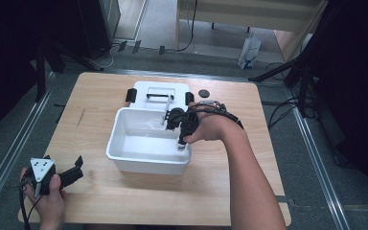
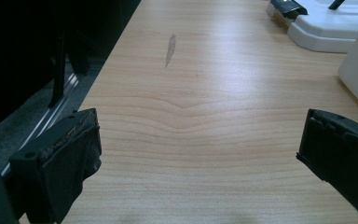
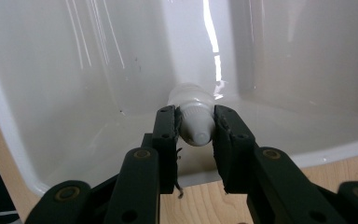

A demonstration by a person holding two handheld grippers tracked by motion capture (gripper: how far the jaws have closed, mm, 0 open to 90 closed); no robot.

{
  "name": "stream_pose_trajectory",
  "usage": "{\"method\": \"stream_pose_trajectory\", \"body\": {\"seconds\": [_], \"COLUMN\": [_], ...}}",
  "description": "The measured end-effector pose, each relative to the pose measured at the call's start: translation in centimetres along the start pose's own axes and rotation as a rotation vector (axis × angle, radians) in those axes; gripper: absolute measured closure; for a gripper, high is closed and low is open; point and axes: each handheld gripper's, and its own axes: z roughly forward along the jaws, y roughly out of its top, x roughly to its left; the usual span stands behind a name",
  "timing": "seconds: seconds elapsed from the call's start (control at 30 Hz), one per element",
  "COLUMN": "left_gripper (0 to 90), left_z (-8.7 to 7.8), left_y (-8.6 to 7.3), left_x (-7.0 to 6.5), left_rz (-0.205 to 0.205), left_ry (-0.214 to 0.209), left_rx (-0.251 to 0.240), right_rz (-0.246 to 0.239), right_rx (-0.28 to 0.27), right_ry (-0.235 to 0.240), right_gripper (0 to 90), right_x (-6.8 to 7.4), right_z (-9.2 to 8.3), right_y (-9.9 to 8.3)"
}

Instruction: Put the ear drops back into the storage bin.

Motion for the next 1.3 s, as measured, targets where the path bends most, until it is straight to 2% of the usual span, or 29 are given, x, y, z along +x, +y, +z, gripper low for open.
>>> {"method": "stream_pose_trajectory", "body": {"seconds": [0.1, 0.3, 0.5, 0.53, 0.9, 1.3], "left_gripper": [0.0, 0.0, 0.0, 0.0, 0.0, 0.0], "left_z": [0.0, 0.0, 0.0, 0.0, 0.0, 0.0], "left_y": [0.0, 0.0, 0.0, 0.0, 0.0, 0.0], "left_x": [0.0, 0.0, 0.0, 0.0, 0.0, 0.0], "left_rz": [0.0, 0.001, -0.002, -0.002, -0.001, -0.002], "left_ry": [0.0, 0.001, 0.001, 0.001, 0.001, 0.001], "left_rx": [0.0, 0.0, 0.0, 0.0, 0.002, 0.003], "right_rz": [-0.005, -0.011, -0.045, -0.07, -0.11, -0.104], "right_rx": [0.021, 0.026, 0.031, 0.031, 0.054, 0.049], "right_ry": [-0.012, -0.017, -0.027, -0.042, -0.062, -0.053], "right_gripper": [71.9, 71.8, 71.8, 71.8, 71.6, 72.4], "right_x": [0.1, 0.2, 0.3, 0.3, 0.3, 0.2], "right_z": [0.4, 1.0, 1.7, 2.0, 3.3, 3.8], "right_y": [-0.1, 0.0, 0.0, 0.0, 0.0, 0.0]}}
